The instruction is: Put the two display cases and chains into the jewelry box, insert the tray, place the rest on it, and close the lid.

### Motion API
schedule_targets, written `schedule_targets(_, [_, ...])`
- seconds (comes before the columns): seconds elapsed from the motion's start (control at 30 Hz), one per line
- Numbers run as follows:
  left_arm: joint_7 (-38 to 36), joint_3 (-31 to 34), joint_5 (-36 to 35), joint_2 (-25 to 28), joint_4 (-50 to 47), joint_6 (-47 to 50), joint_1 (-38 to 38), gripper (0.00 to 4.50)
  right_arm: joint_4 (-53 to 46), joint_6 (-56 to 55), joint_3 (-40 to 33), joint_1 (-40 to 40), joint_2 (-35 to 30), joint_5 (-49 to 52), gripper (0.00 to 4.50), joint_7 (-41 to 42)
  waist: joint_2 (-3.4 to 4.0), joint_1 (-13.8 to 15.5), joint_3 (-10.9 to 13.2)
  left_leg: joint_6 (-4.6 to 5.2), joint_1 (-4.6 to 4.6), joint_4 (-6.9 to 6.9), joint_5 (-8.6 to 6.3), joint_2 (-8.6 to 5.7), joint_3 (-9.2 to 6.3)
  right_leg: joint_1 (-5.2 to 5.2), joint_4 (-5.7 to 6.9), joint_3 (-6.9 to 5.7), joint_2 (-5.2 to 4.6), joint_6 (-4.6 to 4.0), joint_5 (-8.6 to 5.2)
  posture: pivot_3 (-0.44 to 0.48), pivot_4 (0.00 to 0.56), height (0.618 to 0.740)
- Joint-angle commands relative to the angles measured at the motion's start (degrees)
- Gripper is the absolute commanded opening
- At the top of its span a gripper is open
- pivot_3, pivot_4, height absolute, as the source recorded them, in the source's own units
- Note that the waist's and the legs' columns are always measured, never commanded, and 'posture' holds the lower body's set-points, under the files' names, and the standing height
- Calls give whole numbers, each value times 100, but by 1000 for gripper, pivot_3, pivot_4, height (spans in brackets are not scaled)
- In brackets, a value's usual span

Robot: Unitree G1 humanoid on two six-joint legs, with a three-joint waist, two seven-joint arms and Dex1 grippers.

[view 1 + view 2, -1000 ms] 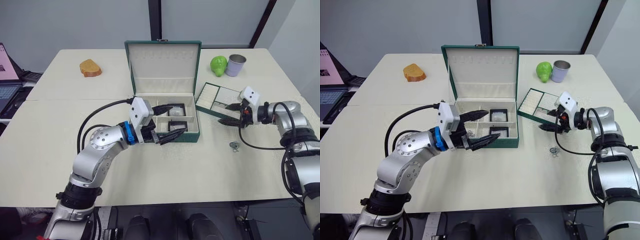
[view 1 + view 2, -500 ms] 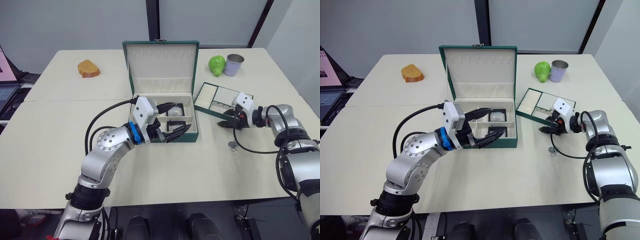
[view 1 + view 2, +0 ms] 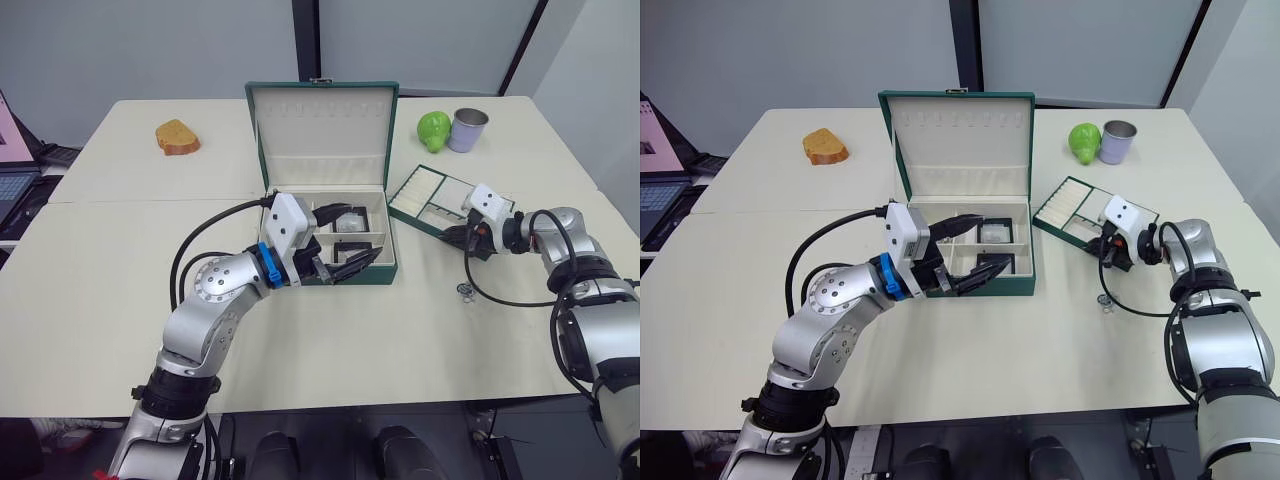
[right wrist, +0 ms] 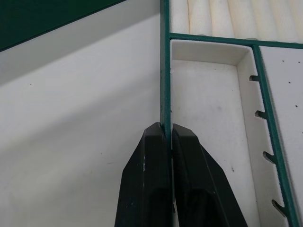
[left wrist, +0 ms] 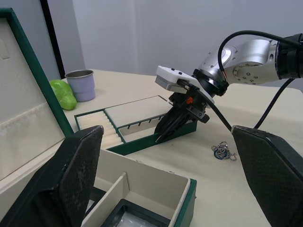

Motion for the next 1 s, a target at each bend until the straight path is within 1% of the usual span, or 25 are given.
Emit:
schedule_targets(0.03, [-25,18,16,-58,-50,-145,-132,4500,-11,-92,-129,-224,-104,-21,53,-71,0,0,0,0,0,0,0,0,0,0,0,0,0,0,0,0,150,740])
schedule_targets(0.13, [-52,92,-68,-70,-98,-135,-100,4500,-43,-113,-182,-278,-183,3,53,-134,0,0,0,0,0,1,0,0,0,0,0,0,0,0,0,0,150,740])
schedule_targets(0.23, [-86,230,-192,-7,-226,-104,3,4500,-157,-133,-255,-344,-394,74,53,6,1,3,1,0,-2,0,0,-1,0,0,0,0,0,0,0,0,150,740])
schedule_targets(0.4, [-121,507,-313,180,-421,-160,261,4500,-675,-52,-312,-279,-867,189,53,700,5,4,3,0,-2,0,0,-1,1,-1,-2,0,-2,0,0,0,150,740])
schedule_targets(0.5, [-58,644,-367,252,-587,-136,458,4500,-1345,250,-399,-50,-1212,369,53,1238,6,4,4,0,-2,-4,0,0,1,-1,-4,1,-2,0,0,0,150,740])
schedule_targets(0.57, [-5,747,-495,278,-709,-51,577,4500,-2057,597,-460,237,-1462,549,53,1595,6,13,4,0,-1,-3,0,0,1,1,-4,1,-2,0,0,0,150,740])
schedule_targets(0.7, [55,891,-564,389,-912,18,855,4500,-4084,1755,-651,1103,-1968,1131,53,2167,7,38,4,0,-6,-5,0,0,-2,3,-5,-1,-3,0,0,0,150,740])
schedule_targets(0.83, [227,1024,-682,421,-1304,104,1337,4500,-5923,2974,-950,1796,-2394,1796,53,2307,9,59,5,1,-5,-4,0,-1,-3,3,-5,1,-4,0,0,0,150,740])
schedule_targets(1.0, [493,1237,-683,490,-1754,152,1929,4500,-7345,3966,-1145,2159,-2571,2430,53,2113,10,64,5,1,-2,-6,-1,-1,-10,4,-5,3,-1,0,0,0,150,740])
